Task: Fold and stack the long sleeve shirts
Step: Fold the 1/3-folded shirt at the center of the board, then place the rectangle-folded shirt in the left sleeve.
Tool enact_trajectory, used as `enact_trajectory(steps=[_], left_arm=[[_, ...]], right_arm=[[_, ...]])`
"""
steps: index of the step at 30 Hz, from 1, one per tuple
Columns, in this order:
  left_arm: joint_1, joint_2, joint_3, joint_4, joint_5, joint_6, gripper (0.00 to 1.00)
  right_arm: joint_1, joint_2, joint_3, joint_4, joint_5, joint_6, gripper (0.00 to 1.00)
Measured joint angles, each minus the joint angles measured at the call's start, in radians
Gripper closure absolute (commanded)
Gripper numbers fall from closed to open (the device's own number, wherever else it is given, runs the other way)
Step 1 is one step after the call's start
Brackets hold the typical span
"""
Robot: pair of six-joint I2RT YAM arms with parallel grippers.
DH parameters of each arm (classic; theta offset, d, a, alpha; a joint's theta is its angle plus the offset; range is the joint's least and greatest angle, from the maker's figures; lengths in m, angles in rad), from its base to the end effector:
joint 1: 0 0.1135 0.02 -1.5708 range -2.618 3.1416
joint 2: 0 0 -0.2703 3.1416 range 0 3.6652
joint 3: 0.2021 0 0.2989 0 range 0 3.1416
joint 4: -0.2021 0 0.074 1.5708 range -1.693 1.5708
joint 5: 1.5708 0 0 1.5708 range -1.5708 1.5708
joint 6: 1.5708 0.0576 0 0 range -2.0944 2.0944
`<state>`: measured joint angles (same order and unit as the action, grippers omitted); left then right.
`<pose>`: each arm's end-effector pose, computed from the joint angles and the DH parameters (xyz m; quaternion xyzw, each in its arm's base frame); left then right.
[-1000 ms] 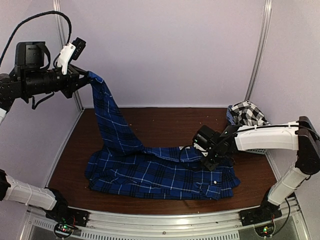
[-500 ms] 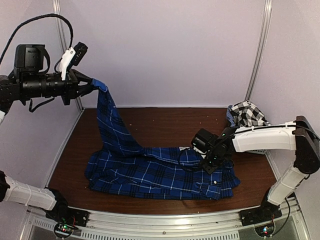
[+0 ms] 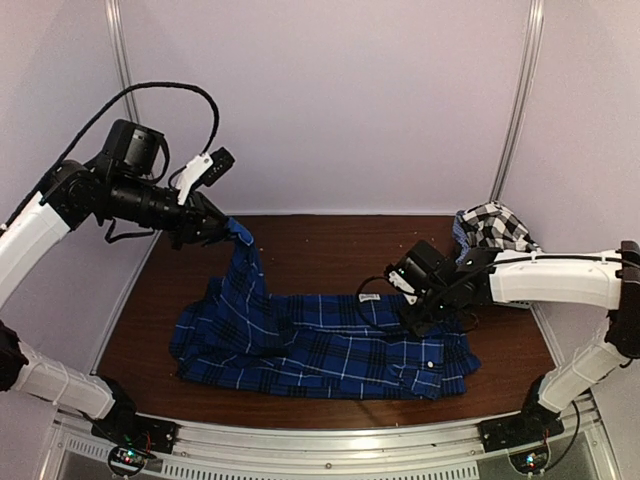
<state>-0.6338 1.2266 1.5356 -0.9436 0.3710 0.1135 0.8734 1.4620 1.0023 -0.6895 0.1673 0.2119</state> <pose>0.2232 -0.1899 0.4385 0.3976 0.7862 -0.2731 0.3862 0.2214 0.2493 0.1867 -0.2999 0.9273 0.0377 0.2208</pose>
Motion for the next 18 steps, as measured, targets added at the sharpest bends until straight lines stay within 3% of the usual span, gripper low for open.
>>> enact_trajectory(steps=[9,18], left_arm=[[-0.019,0.128,-0.071,0.06,-0.006,-0.045,1.0],[-0.16,0.424,-0.048,0.137,-0.064,-0.061,0.96]], right_arm=[[-0.017,0.043,-0.002,0.045,-0.016,-0.006,0.52],[-0.069,0.034,-0.056,0.099,-0.035,0.002,0.51]])
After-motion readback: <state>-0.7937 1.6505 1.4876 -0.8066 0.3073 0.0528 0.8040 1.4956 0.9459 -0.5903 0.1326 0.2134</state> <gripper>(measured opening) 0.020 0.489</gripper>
